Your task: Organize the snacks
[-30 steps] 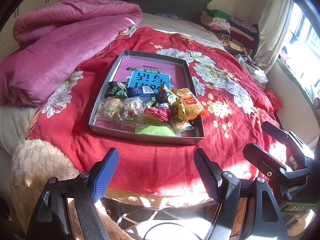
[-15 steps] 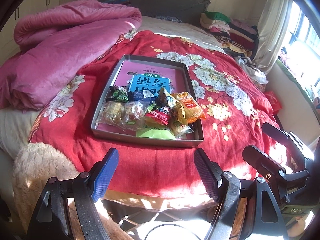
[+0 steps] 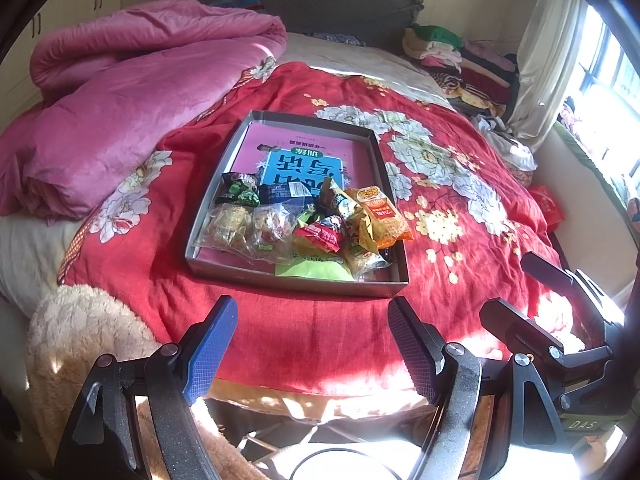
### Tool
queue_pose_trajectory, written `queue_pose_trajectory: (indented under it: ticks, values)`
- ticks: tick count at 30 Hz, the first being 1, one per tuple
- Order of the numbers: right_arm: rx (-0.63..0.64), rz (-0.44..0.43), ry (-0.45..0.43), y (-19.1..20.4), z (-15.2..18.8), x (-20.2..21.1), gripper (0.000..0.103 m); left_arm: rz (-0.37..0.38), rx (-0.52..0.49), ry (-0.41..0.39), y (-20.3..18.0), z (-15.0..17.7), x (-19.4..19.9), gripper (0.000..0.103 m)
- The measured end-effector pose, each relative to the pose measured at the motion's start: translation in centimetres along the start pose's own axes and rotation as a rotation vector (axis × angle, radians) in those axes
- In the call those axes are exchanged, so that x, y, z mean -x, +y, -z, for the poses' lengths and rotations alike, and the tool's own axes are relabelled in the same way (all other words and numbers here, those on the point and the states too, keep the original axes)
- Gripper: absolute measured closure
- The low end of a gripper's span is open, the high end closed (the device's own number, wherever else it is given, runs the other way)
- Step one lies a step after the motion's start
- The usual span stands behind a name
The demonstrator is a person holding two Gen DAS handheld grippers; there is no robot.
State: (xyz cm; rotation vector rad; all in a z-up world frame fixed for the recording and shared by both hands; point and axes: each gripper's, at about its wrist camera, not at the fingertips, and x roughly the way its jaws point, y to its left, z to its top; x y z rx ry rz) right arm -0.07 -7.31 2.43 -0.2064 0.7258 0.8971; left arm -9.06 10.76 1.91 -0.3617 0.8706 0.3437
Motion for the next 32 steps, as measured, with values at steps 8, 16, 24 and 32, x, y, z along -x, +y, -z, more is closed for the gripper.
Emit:
queue_pose_trajectory:
  ticks: [8, 16, 24, 32]
  values:
    - [0.000, 0.000, 0.000, 0.0, 0.0, 0.0, 0.008, -0.001, -0.002, 0.000, 0.0, -0.1, 0.1, 0.024]
    - [0.004, 0.001, 0.000, 0.1, 0.1, 0.0, 0.008, 0.002, -0.004, 0.004, -0.1, 0.0, 0.1, 0.024]
    - [0.002, 0.003, -0.004, -0.1, 0.0, 0.2, 0.008, 0.000, -0.027, 0.000, -0.5, -0.3, 0.2, 0.024]
    - [-0.035, 0.045, -0.019, -2.5, -0.3, -0.1, 0.008, 0.084, 0.064, -0.032, 2.3, -2.5, -0.6, 0.024]
